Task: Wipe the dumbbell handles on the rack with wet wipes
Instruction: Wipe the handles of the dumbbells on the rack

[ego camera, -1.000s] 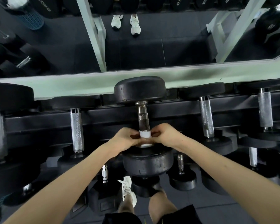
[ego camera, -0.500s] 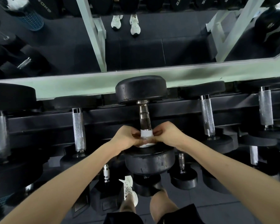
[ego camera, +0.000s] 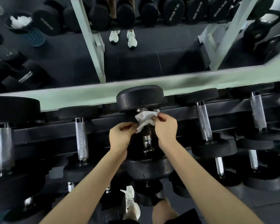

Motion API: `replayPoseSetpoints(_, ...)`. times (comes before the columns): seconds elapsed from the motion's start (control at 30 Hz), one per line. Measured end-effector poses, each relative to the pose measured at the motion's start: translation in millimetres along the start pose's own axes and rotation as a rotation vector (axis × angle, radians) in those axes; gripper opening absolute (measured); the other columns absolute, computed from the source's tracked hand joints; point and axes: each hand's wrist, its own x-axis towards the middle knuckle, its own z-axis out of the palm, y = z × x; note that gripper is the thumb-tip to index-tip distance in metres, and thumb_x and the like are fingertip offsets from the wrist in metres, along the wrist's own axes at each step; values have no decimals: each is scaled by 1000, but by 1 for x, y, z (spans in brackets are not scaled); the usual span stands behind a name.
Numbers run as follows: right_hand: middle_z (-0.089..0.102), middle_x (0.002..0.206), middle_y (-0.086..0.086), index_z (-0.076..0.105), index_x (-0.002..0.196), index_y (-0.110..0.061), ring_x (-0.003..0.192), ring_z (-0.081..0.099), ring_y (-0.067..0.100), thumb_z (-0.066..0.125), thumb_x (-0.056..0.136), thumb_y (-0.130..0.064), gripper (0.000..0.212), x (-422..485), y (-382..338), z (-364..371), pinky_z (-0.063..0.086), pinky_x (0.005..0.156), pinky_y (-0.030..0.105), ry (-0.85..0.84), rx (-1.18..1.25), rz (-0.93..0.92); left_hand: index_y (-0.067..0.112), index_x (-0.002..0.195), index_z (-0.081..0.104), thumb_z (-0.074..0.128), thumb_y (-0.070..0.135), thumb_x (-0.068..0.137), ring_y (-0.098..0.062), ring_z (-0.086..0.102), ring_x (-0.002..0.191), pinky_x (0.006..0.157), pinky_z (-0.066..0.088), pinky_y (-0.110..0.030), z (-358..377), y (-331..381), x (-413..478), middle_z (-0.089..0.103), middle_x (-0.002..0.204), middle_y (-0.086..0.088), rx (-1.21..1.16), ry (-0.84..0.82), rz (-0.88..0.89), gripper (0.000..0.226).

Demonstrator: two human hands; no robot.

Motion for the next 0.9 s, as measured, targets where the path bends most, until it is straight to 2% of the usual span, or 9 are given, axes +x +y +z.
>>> replayPoseSetpoints(0.1,61,73,-1,62,81,-13,76,58,16,55,90,-14,11,4,-10,13,48,75,32,-159,57,33,19,75,69,69,8,82,3,63,61,57,47,-10,1,10,3,69,69,8,-103,-8,-27,13)
replayPoseSetpoints(0.2,69,81,4,67,78,-12,82,66,19,58,83,-13,10,-2,-4,28,53,81,34,-130,113,-18,15,77,69,66,13,86,4,60,55,51,45,-9,6,15,4,67,65,8,-119,-36,-56,10)
replayPoseSetpoints(0.3,70,84,5,67,80,-15,81,66,18,61,84,-15,7,1,8,41,54,85,39,-79,93,-10,13,82,69,61,16,90,-6,59,71,66,46,-19,9,10,6,66,74,7,-107,97,-44,11)
replayPoseSetpoints(0.4,71,87,6,68,85,-13,84,67,24,63,83,-27,15,1,9,50,55,81,40,40,-41,49,12,101,69,58,21,92,-10,60,83,78,45,-25,4,9,0,65,84,7,-2,219,19,17)
replayPoseSetpoints(0.5,71,85,10,71,86,-10,82,67,27,66,82,-35,26,1,2,46,47,64,28,92,-327,-13,17,98,72,60,27,90,-9,64,87,83,50,-29,1,9,-6,70,86,9,130,166,150,18)
replayPoseSetpoints(0.63,72,70,10,73,71,-10,67,67,21,80,59,-48,40,9,2,35,53,64,37,-32,-159,-40,27,81,71,54,28,94,-4,65,81,78,49,-25,10,10,-5,71,80,10,57,-23,101,21)
replayPoseSetpoints(0.7,73,70,11,74,69,-8,71,71,25,83,57,-38,34,14,5,29,56,70,41,-111,15,30,27,82,69,53,19,95,-9,66,88,82,49,-26,18,5,-2,71,84,7,-13,-50,48,22)
replayPoseSetpoints(0.8,72,74,11,72,76,-2,68,67,19,75,75,-4,4,17,2,19,56,68,27,-225,231,90,10,110,66,56,12,93,-11,64,99,84,50,-18,23,-1,1,69,104,-1,-144,-21,-25,20)
replayPoseSetpoints(0.9,72,74,11,70,83,3,69,68,21,69,78,3,5,21,2,13,56,71,27,-335,417,183,7,112,64,62,3,88,-6,64,94,75,50,-7,26,-5,3,69,104,0,-247,0,-48,25)
